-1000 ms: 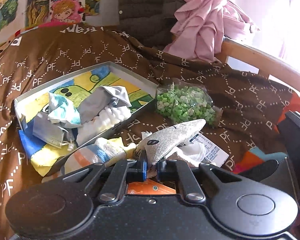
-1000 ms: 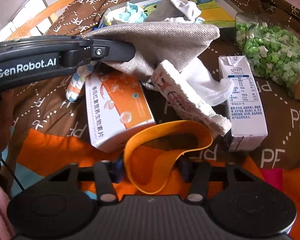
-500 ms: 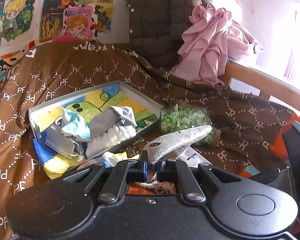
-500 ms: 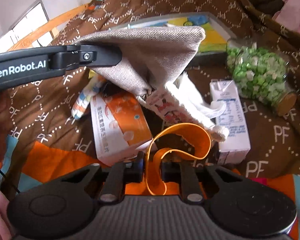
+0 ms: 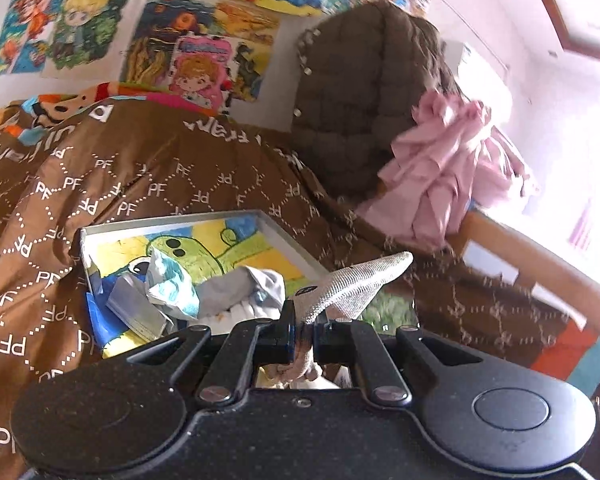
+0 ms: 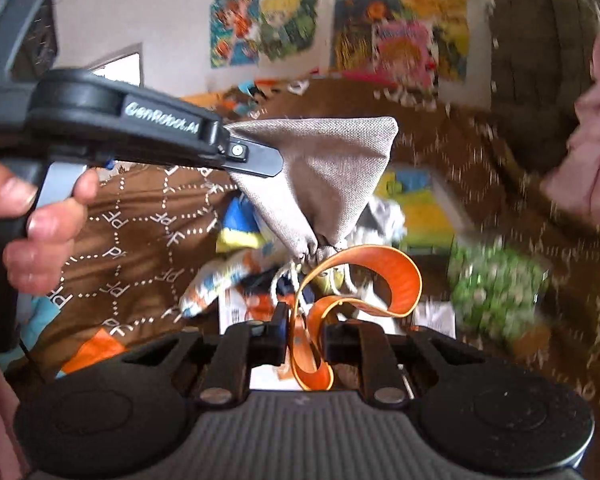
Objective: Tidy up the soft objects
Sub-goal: 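Carry the grey cloth and orange band over the cartoon-drawing tray with both grippers, then lower both items into the tray and open both grippers, then withdraw both grippers from the tray back over the pile, then grasp the white foam strip with the left gripper while the right gripper grasps a white tissue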
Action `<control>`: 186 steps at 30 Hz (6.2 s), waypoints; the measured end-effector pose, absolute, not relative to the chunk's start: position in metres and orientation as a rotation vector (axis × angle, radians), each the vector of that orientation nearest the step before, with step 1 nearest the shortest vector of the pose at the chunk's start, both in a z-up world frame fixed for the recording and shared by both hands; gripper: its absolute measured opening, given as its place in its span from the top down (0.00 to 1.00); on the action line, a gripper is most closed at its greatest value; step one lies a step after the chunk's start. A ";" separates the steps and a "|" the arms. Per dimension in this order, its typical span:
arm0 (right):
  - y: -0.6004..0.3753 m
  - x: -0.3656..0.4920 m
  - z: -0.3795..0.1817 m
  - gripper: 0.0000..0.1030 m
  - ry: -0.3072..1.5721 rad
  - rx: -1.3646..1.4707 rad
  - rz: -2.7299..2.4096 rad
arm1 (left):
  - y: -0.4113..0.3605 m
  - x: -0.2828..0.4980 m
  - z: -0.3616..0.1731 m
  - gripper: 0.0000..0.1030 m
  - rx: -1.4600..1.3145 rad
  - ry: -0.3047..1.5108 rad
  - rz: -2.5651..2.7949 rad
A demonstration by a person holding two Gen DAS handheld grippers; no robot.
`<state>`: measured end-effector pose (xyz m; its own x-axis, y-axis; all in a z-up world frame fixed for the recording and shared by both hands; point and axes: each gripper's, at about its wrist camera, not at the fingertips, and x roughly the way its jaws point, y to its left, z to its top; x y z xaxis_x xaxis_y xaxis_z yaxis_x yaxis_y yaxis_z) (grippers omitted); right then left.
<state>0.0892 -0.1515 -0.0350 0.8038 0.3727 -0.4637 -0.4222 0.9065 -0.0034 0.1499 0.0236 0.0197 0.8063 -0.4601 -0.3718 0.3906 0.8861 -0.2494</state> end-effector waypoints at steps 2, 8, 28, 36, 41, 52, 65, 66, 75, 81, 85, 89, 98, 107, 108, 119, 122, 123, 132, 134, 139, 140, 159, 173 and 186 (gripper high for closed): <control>-0.150 0.090 -0.034 0.82 0.444 -0.125 0.426 | 0.028 0.154 0.023 0.93 -0.174 0.424 -0.435; -0.147 0.107 -0.025 0.82 0.378 -0.111 0.440 | 0.054 0.176 0.038 0.93 -0.209 0.352 -0.338; -0.081 0.284 -0.046 0.79 0.423 -0.032 0.508 | 0.122 0.287 -0.022 0.92 -0.328 0.433 -0.163; -0.078 0.304 -0.074 0.77 0.566 0.006 0.521 | 0.136 0.298 -0.057 0.91 -0.401 0.552 -0.180; -0.076 0.307 -0.078 0.70 0.583 -0.007 0.529 | 0.129 0.302 -0.072 0.90 -0.363 0.616 -0.186; -0.087 0.321 -0.078 0.63 0.594 -0.012 0.466 | 0.107 0.312 -0.090 0.89 -0.243 0.683 -0.217; -0.091 0.330 -0.079 0.40 0.689 -0.010 0.487 | 0.088 0.308 -0.090 0.64 -0.131 0.733 -0.244; -0.092 0.331 -0.077 0.37 0.702 -0.012 0.484 | 0.088 0.307 -0.089 0.61 -0.122 0.732 -0.243; -0.114 0.317 -0.049 0.17 0.676 -0.040 0.433 | 0.092 0.287 -0.069 0.37 -0.166 0.675 -0.229; -0.135 0.294 -0.019 0.07 0.596 -0.002 0.361 | 0.088 0.265 -0.045 0.28 -0.161 0.612 -0.191; -0.151 0.275 -0.002 0.02 0.542 0.013 0.323 | 0.085 0.246 -0.030 0.23 -0.163 0.581 -0.196; -0.163 0.254 0.012 0.00 0.499 0.033 0.302 | 0.081 0.226 -0.015 0.20 -0.170 0.547 -0.203; -0.185 0.182 0.024 0.00 0.401 0.088 0.255 | 0.072 0.167 0.020 0.16 -0.194 0.438 -0.176; -0.209 0.099 0.024 0.00 0.351 0.112 0.222 | 0.052 0.088 0.039 0.04 -0.183 0.357 -0.149; -0.211 0.089 0.024 0.00 0.344 0.108 0.218 | 0.048 0.080 0.040 0.01 -0.175 0.358 -0.149; -0.213 0.030 0.010 0.00 0.375 0.021 0.168 | 0.013 0.029 0.033 0.01 -0.030 0.355 -0.093; -0.212 0.029 0.003 0.00 0.426 0.010 0.149 | 0.007 0.031 0.028 0.01 0.008 0.381 -0.102; -0.210 0.033 0.000 0.00 0.458 -0.002 0.127 | 0.004 0.032 0.026 0.01 0.032 0.396 -0.105; -0.216 0.054 -0.023 0.00 0.652 0.031 0.050 | -0.003 0.050 0.006 0.01 0.140 0.552 -0.032; -0.216 0.056 -0.026 0.00 0.674 0.029 0.057 | -0.002 0.056 0.001 0.01 0.151 0.617 0.004; -0.208 0.062 -0.034 0.00 0.733 -0.001 0.100 | 0.007 0.078 -0.015 0.01 0.155 0.813 0.051; -0.206 0.063 -0.035 0.00 0.744 -0.010 0.113 | 0.010 0.081 -0.017 0.01 0.149 0.840 0.042; -0.199 0.137 -0.044 0.00 0.797 -0.267 0.254 | -0.012 0.113 -0.046 0.01 0.171 0.963 -0.244; -0.189 0.159 -0.069 0.00 0.620 -0.739 0.471 | -0.005 0.141 -0.067 0.02 -0.409 1.048 -0.417; -0.180 0.161 -0.087 0.01 0.522 -0.924 0.607 | -0.042 0.139 -0.077 0.21 -0.474 0.929 -0.362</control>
